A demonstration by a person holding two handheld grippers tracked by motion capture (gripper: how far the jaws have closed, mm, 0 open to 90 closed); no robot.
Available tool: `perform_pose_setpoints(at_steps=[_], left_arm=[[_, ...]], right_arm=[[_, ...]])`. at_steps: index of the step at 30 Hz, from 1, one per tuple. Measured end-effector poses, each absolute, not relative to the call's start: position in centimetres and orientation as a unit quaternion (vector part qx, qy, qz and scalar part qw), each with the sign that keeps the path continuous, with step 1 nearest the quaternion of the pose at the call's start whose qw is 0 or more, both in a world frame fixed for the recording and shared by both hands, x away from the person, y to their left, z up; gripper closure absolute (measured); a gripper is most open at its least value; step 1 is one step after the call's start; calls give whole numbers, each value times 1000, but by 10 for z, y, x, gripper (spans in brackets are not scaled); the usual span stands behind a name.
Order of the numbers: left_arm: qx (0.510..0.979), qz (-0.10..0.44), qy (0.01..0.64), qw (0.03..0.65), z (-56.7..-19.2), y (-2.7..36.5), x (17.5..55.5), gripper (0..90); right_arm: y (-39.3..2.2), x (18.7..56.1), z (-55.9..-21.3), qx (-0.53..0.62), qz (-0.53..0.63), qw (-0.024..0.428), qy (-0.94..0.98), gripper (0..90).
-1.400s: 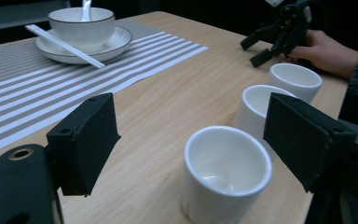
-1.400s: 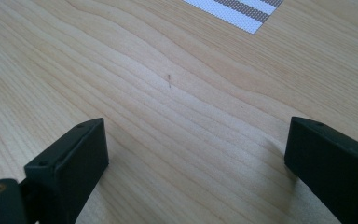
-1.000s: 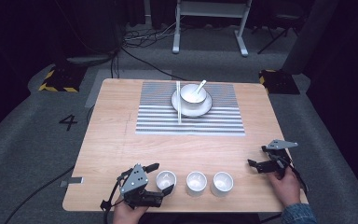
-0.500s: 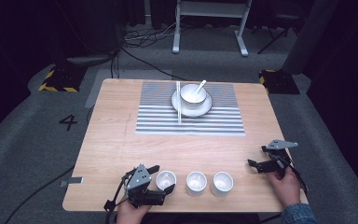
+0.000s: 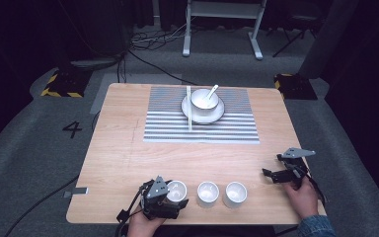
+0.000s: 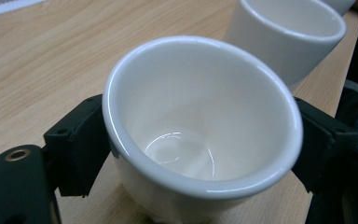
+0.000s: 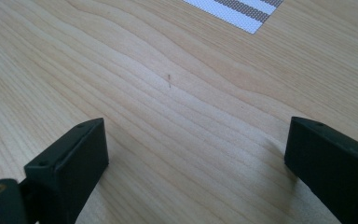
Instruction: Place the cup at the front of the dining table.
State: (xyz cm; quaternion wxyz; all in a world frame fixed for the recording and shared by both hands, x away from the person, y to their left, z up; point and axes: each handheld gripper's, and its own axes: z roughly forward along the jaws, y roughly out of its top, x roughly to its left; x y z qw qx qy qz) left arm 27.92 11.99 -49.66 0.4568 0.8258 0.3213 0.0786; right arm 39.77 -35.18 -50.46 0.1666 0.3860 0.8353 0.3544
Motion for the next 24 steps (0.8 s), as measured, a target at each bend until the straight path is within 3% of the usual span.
perform_pose_setpoints(at_steps=[3,24], left_arm=[[828,90,321,452,-496,119,278,236],[845,117,299,428,-489,115,273,265]], right_arm=[[-352,398,-505,386,354,166,835,63],[-352,398,-505,386,354,166,835,63]])
